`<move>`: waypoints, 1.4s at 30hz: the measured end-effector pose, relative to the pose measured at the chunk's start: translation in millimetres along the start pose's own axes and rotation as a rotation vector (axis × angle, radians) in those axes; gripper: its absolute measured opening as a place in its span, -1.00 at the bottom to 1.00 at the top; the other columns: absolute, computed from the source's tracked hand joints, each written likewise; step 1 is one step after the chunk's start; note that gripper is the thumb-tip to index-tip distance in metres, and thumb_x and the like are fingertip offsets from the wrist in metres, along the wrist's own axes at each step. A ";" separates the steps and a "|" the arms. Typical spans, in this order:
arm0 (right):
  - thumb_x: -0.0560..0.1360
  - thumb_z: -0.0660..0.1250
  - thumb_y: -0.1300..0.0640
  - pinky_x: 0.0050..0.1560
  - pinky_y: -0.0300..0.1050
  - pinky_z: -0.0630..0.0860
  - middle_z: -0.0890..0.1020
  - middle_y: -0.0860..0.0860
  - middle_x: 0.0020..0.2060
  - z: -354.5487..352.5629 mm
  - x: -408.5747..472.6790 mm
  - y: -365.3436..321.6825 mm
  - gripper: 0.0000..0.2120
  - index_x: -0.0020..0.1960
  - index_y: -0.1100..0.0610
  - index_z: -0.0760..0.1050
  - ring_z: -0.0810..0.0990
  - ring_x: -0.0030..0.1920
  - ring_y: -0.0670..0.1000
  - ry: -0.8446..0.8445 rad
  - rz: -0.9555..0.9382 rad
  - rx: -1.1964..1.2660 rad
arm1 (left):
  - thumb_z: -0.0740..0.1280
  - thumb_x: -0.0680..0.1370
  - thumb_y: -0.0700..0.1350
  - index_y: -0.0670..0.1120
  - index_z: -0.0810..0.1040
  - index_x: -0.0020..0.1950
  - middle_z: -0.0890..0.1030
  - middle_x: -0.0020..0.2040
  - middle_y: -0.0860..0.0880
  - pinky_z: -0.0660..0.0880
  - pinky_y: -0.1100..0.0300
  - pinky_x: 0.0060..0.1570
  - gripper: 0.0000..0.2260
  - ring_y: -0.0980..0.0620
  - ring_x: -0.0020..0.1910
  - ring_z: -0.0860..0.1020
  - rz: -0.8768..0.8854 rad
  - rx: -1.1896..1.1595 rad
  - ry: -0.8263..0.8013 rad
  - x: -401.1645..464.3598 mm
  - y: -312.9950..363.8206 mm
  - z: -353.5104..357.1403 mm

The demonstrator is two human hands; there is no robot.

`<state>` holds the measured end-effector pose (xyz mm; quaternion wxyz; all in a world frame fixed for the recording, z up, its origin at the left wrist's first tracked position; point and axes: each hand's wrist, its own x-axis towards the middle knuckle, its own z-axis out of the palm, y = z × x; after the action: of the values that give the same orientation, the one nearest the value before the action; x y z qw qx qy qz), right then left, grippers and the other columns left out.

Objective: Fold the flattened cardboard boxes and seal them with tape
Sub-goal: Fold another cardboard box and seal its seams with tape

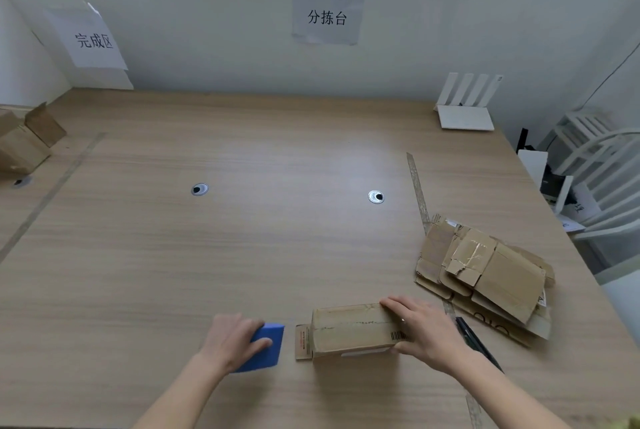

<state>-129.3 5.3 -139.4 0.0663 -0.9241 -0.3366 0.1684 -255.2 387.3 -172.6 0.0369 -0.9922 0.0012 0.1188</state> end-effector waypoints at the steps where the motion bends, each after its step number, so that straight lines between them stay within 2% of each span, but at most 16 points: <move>1: 0.38 0.44 -0.31 0.38 -0.17 0.31 0.26 -0.24 0.52 0.2 1.1 -0.4 -0.11 0.59 -0.18 0.12 0.33 0.47 -0.10 -0.008 -0.003 0.003 | 0.13 0.43 0.32 0.07 0.62 -0.17 0.59 -0.40 0.06 0.19 0.17 -0.47 -0.59 0.02 -0.45 0.54 -0.024 -0.010 0.023 -4.3 -2.3 8.7; 3: 0.37 0.45 -0.31 0.36 -0.15 0.34 0.27 -0.25 0.51 0.0 4.2 -1.7 -0.12 0.58 -0.19 0.13 0.34 0.46 -0.10 -0.026 -0.002 0.017 | 0.15 0.41 0.31 0.13 0.64 -0.15 0.54 -0.50 0.08 0.22 0.23 -0.50 -0.63 0.04 -0.56 0.50 -0.069 -0.059 0.074 -8.3 -8.3 19.5; 5: 0.36 0.46 -0.30 0.33 -0.15 0.39 0.28 -0.27 0.49 -2.1 5.4 -0.5 -0.12 0.56 -0.20 0.15 0.35 0.44 -0.11 -0.024 -0.004 0.033 | 0.19 0.42 0.27 0.11 0.60 -0.01 0.54 -0.49 0.07 0.33 0.20 -0.41 -0.65 0.00 -0.54 0.52 -0.119 -0.119 0.080 -10.8 -9.1 23.9; 7: 0.37 0.47 -0.29 0.29 -0.17 0.40 0.28 -0.29 0.47 -1.2 5.3 -0.5 -0.13 0.56 -0.20 0.15 0.35 0.43 -0.13 -0.012 -0.007 0.028 | 0.39 0.40 0.19 0.07 0.56 0.10 0.54 -0.45 0.05 0.36 0.16 -0.36 -0.65 -0.03 -0.51 0.53 -0.188 -0.149 0.154 -10.5 -10.4 32.2; 9: 0.37 0.47 -0.28 0.25 -0.21 0.38 0.27 -0.30 0.47 0.6 3.6 -0.8 -0.14 0.56 -0.21 0.15 0.35 0.43 -0.14 0.002 -0.004 0.024 | 0.65 0.21 0.04 0.01 0.61 0.15 0.55 -0.42 0.02 0.39 0.15 -0.37 -0.46 -0.05 -0.51 0.54 -0.250 -0.192 0.151 -11.6 -8.8 45.3; 14: 0.37 0.48 -0.26 0.15 -0.25 0.38 0.26 -0.34 0.47 2.7 0.9 -3.2 -0.15 0.55 -0.23 0.16 0.34 0.41 -0.17 0.028 0.013 0.030 | 0.73 0.08 -0.01 -0.08 0.65 0.22 0.41 -0.55 0.03 0.18 0.26 -0.46 -0.27 -0.03 -0.66 0.29 -0.353 -0.257 0.199 -18.1 9.3 63.1; 15: 0.37 0.48 -0.25 0.15 -0.25 0.38 0.26 -0.34 0.47 2.3 0.5 -3.7 -0.15 0.55 -0.23 0.16 0.34 0.41 -0.17 0.029 0.018 0.032 | 0.72 0.09 0.02 -0.08 0.65 0.24 0.39 -0.53 0.02 0.21 0.24 -0.45 -0.26 -0.02 -0.62 0.26 -0.373 -0.261 0.201 -19.0 13.4 64.1; 17: 0.37 0.49 -0.24 0.16 -0.24 0.37 0.27 -0.33 0.47 0.8 0.5 -5.0 -0.15 0.55 -0.23 0.17 0.34 0.41 -0.16 0.023 0.027 0.044 | 0.63 0.26 0.10 -0.11 0.61 0.29 0.50 -0.35 -0.05 0.37 0.12 -0.35 -0.34 -0.08 -0.45 0.43 -0.401 -0.250 0.223 -21.2 22.4 55.8; 19: 0.37 0.50 -0.23 0.18 -0.23 0.38 0.27 -0.33 0.47 -0.9 0.6 -6.3 -0.15 0.55 -0.23 0.17 0.34 0.41 -0.16 0.029 0.036 0.059 | 0.34 0.49 0.18 -0.15 0.56 0.30 0.57 -0.06 -0.11 0.48 0.00 -0.17 -0.48 -0.14 -0.17 0.56 -0.387 -0.302 0.291 -18.5 39.3 38.8; 21: 0.37 0.51 -0.23 0.23 -0.20 0.40 0.28 -0.32 0.47 -0.3 0.6 -7.1 -0.14 0.56 -0.22 0.18 0.33 0.43 -0.14 0.033 0.049 0.077 | 0.12 0.59 0.21 -0.09 0.52 0.33 0.57 0.15 -0.03 0.50 0.03 0.03 -0.51 -0.08 0.06 0.57 -0.300 -0.521 0.320 -11.8 69.7 14.6; 24: 0.36 0.54 -0.19 0.30 -0.17 0.41 0.30 -0.28 0.47 5.0 0.8 -7.7 -0.14 0.55 -0.18 0.21 0.33 0.43 -0.12 0.040 0.074 0.139 | 0.12 0.63 0.27 -0.02 0.42 0.48 0.50 0.39 0.09 0.36 0.17 0.32 -0.46 0.09 0.38 0.44 -0.296 -0.871 0.216 0.6 121.4 -11.6; 27: 0.34 0.56 -0.16 0.35 -0.17 0.38 0.34 -0.25 0.44 13.0 0.6 -8.4 -0.13 0.55 -0.12 0.25 0.35 0.42 -0.10 0.067 0.097 0.212 | 0.22 0.65 0.12 -0.08 0.35 0.53 0.44 0.46 0.02 0.26 0.22 0.38 -0.50 0.04 0.45 0.37 -0.447 -0.996 0.238 10.3 146.6 -14.3; 34: 0.35 0.55 -0.14 0.41 -0.20 0.32 0.33 -0.21 0.45 28.2 -9.5 -7.8 -0.14 0.56 -0.10 0.25 0.34 0.42 -0.09 0.124 0.140 0.334 | 0.09 0.70 0.07 -0.11 0.24 0.58 0.31 0.54 -0.01 0.16 0.17 0.44 -0.52 0.02 0.53 0.24 -0.570 -1.444 -0.023 23.3 153.4 -8.1; 38: 0.34 0.52 -0.23 0.39 -0.17 0.35 0.35 -0.20 0.44 28.6 -13.2 -9.4 -0.13 0.55 -0.10 0.26 0.37 0.41 -0.08 0.162 0.161 0.278 | 0.04 0.66 0.24 -0.06 -0.03 0.63 0.04 0.62 0.03 -0.01 0.07 0.53 -0.35 0.02 0.59 0.02 -0.520 -1.296 -0.135 27.9 140.0 -5.4; 40: 0.31 0.49 -0.34 0.30 -0.17 0.41 0.41 -0.19 0.38 26.5 -13.1 -15.2 -0.13 0.52 -0.09 0.29 0.42 0.34 -0.09 0.202 0.240 0.247 | 0.09 0.60 0.32 -0.02 -0.10 0.64 -0.01 0.63 0.03 -0.01 0.01 0.53 -0.26 0.01 0.60 -0.02 -0.552 -1.200 -0.024 28.5 135.4 -7.7; 42: 0.28 0.44 -0.44 0.18 -0.18 0.46 0.46 -0.15 0.29 25.5 -9.0 -25.3 -0.13 0.46 -0.08 0.32 0.45 0.24 -0.08 0.267 0.392 0.270 | 0.17 0.60 0.28 0.02 0.01 0.63 0.08 0.62 0.03 0.05 0.03 0.51 -0.29 0.03 0.59 0.04 -0.522 -1.134 0.110 27.1 138.9 -13.2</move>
<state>-160.0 19.1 -154.9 0.1990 -0.9684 -0.1138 0.0978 -227.3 248.0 -176.3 -0.4675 -0.8298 -0.3026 0.0369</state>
